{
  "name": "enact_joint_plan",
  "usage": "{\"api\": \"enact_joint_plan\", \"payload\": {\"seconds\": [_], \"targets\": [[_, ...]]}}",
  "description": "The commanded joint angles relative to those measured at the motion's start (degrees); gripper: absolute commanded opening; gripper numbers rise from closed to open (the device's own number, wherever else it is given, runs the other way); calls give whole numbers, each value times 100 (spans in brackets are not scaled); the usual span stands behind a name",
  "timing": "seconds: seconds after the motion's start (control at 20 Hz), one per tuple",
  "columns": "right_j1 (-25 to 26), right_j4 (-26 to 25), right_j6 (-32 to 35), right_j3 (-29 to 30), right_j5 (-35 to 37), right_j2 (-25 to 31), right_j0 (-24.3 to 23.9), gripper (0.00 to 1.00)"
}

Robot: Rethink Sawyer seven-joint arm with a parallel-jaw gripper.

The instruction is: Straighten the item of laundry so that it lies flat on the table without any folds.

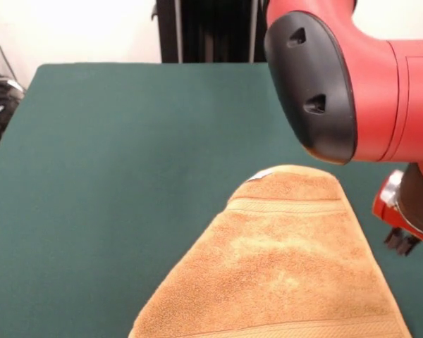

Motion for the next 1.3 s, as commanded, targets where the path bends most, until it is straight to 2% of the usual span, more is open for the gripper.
{"api": "enact_joint_plan", "payload": {"seconds": [0.05,0.15,0.3,1.3], "targets": [[113,1258,-1292,42,104,-1779,-122,0],[149,1298,-1263,50,-286,-1898,-122,0],[182,1288,-1214,85,-510,-1833,-87,0],[226,1791,-1293,118,-366,-2077,-163,0]]}}
